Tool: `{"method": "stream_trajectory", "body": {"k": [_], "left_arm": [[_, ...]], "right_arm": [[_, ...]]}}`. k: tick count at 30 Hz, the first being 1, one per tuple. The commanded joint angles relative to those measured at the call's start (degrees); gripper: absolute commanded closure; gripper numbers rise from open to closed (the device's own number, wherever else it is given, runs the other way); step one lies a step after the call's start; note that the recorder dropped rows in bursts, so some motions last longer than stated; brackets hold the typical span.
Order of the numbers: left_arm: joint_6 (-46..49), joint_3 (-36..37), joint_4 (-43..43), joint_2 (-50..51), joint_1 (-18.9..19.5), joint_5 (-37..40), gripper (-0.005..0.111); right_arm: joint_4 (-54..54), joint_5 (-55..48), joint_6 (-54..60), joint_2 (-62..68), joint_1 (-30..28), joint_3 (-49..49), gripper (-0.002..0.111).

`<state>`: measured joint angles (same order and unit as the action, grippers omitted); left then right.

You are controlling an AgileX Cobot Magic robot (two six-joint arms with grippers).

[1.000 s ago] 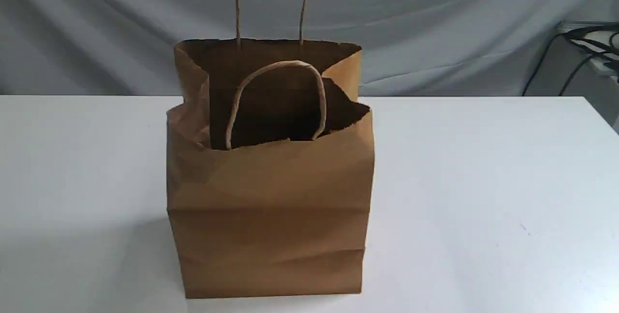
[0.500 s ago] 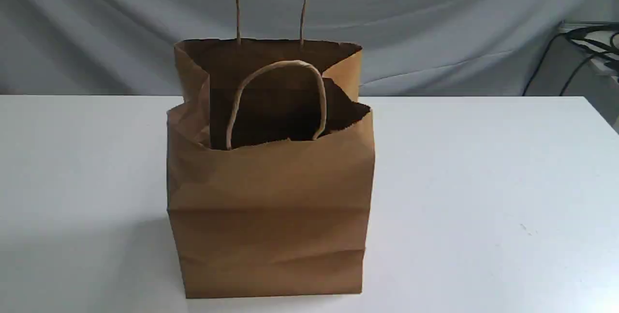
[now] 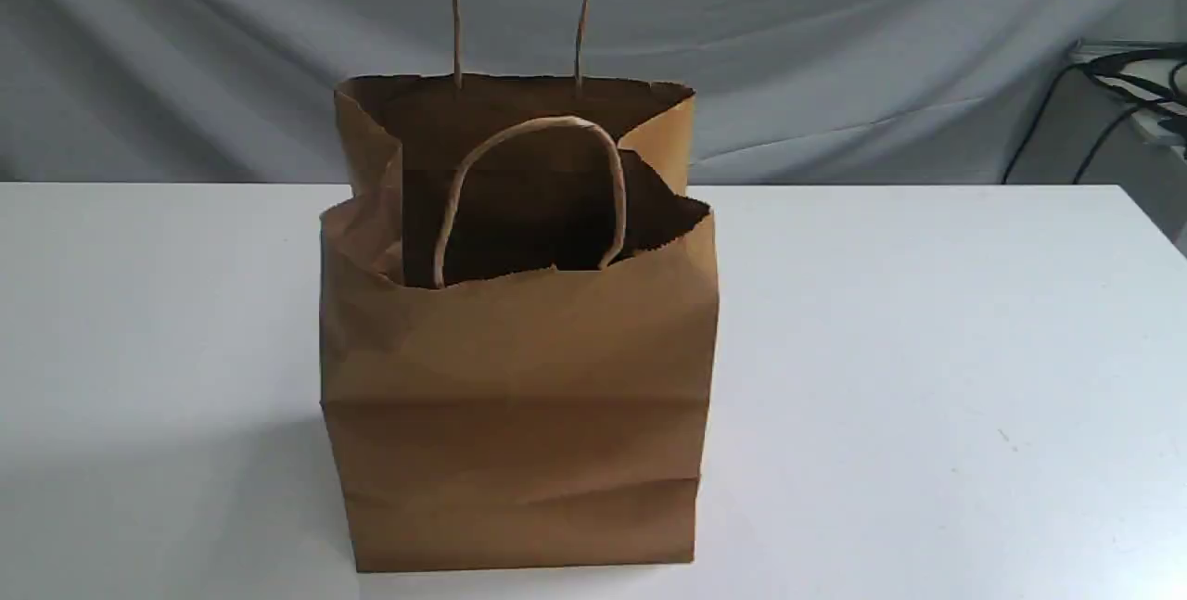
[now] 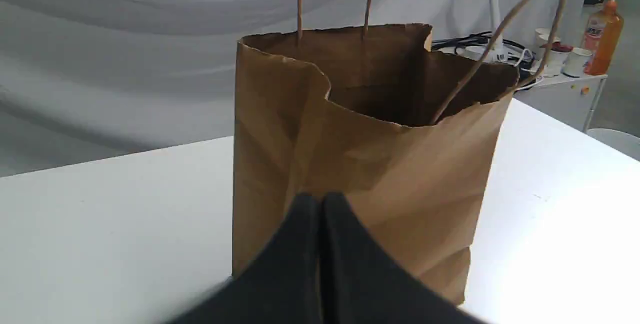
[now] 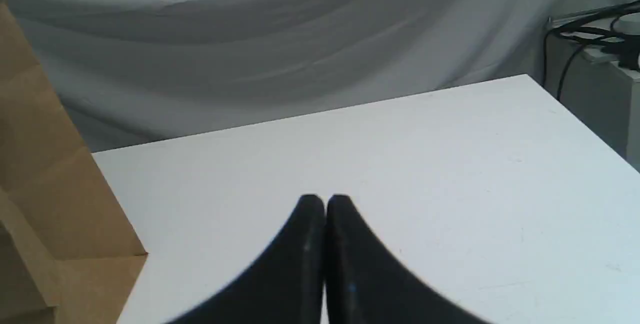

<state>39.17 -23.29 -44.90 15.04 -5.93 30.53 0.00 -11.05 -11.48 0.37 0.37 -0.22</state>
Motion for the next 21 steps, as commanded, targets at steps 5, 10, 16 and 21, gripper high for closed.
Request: {"method": "stream_trajectory", "body": {"k": [5, 10, 16, 21], "left_arm": [[0.3, 0.4, -0.5, -0.2, -0.1, -0.3, 0.107], [0.3, 0.4, -0.5, -0.2, -0.1, -0.3, 0.107], [0.3, 0.4, -0.5, -0.2, -0.1, -0.3, 0.107], [0.3, 0.4, -1.7, -1.2, 0.0, -0.6, 0.107]], "right_arm": [[0.3, -0.2, 0.4, -0.4, -0.4, 0.2, 0.108], [0.3, -0.2, 0.4, -0.4, -0.4, 0.2, 0.108], [0.3, -0.2, 0.4, -0.4, -0.4, 0.2, 0.108], [0.3, -0.2, 0.4, -0.4, -0.4, 0.2, 0.108]]}}
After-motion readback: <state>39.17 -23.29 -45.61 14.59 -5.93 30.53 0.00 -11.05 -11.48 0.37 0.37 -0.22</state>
